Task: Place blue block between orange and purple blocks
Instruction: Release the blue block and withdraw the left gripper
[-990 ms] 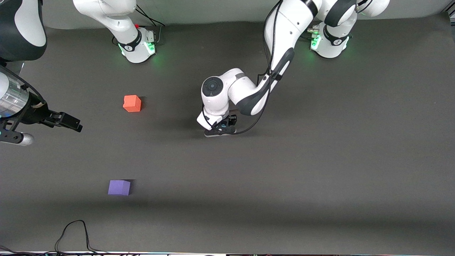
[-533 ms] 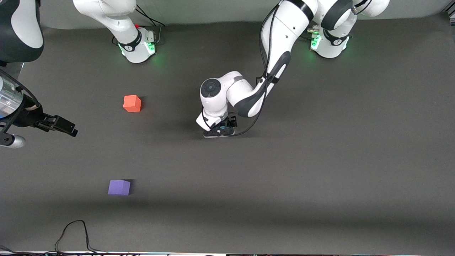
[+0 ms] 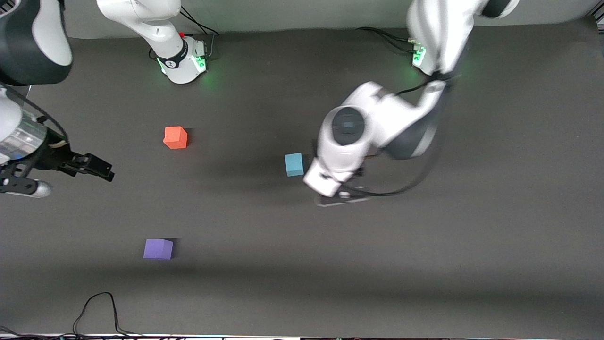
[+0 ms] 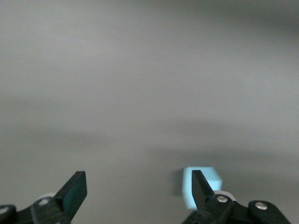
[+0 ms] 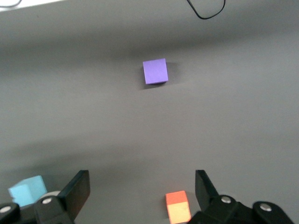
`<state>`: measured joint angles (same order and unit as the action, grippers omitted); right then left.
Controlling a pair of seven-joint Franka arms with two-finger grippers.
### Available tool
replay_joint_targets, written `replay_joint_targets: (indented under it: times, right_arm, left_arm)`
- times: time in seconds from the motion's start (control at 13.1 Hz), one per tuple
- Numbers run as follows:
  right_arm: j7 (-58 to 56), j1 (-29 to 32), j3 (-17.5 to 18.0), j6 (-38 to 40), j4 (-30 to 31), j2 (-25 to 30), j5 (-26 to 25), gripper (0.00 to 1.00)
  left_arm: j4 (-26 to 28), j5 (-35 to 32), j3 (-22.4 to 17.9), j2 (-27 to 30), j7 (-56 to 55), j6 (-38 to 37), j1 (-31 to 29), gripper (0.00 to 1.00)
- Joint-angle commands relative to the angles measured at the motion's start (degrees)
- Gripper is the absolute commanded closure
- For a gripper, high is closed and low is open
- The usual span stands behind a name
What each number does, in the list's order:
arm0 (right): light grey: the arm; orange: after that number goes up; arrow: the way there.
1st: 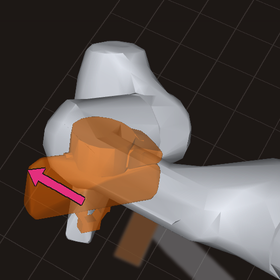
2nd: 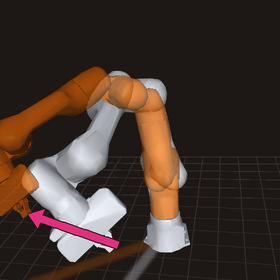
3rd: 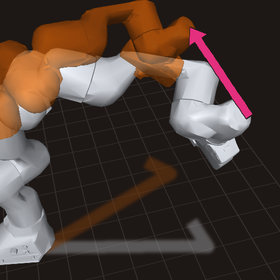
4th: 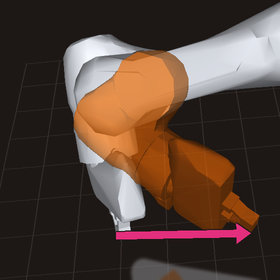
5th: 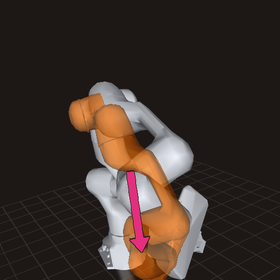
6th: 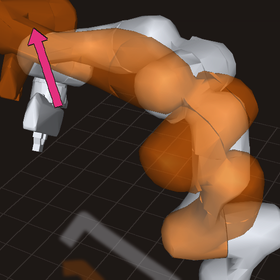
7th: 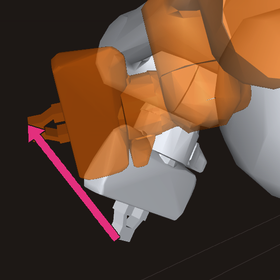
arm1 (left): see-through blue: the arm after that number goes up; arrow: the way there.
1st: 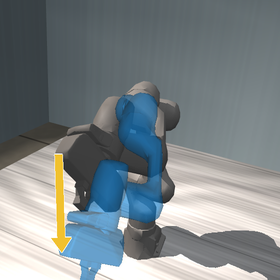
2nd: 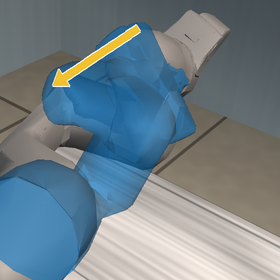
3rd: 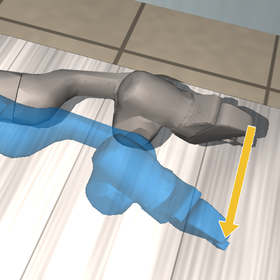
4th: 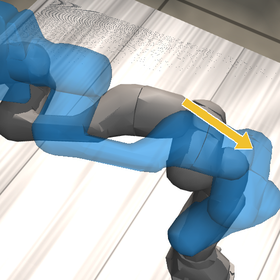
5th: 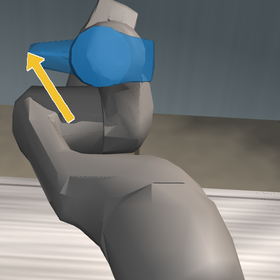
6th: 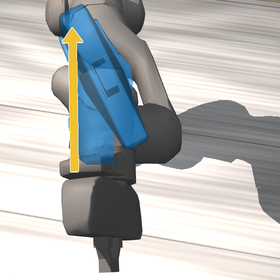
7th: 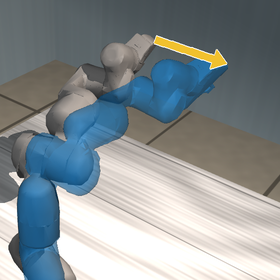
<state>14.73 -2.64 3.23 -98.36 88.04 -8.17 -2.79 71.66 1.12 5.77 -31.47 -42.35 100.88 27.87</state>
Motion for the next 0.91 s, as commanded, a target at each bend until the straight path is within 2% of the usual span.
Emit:
replay_joint_targets:
  times: [0.0,0.15,0.38,0.53,0.69,0.84]
  right_arm:
    - [1.1,-2.8,-0.2,0.4,1.9,0.3,-3.1,0.00]
    - [1.2,-4.8,-0.2,1.1,1.6,0.4,-3.1,0.00]
    - [1.3,-4.7,-0.7,1.2,1.7,0.4,-2.6,0.00]
    - [1.1,-4.1,-0.9,0.6,1.2,-0.3,1.7,0.00]
    - [0.8,-3.1,-0.9,0.4,-0.2,-1.2,5.0,0.00]
    - [1.0,-3.2,-1.3,0.7,0.2,-1.7,4.9,0.00]
  left_arm:
    - [5.1,2.0,1.2,8.0,10.1,-8.0,-9.3,0.00]
    - [8.3,1.6,0.9,12.6,15.9,-10.5,-14.8,0.00]
    - [14.4,1.5,0.8,18.8,26.2,-11.0,-22.0,0.00]
    - [18.1,1.5,0.8,22.6,32.8,-10.9,-26.4,0.00]
    - [18.4,1.5,0.7,24.2,37.7,-12.2,-30.2,0.00]
    - [18.4,1.2,0.7,25.3,40.6,-12.8,-32.2,0.00]
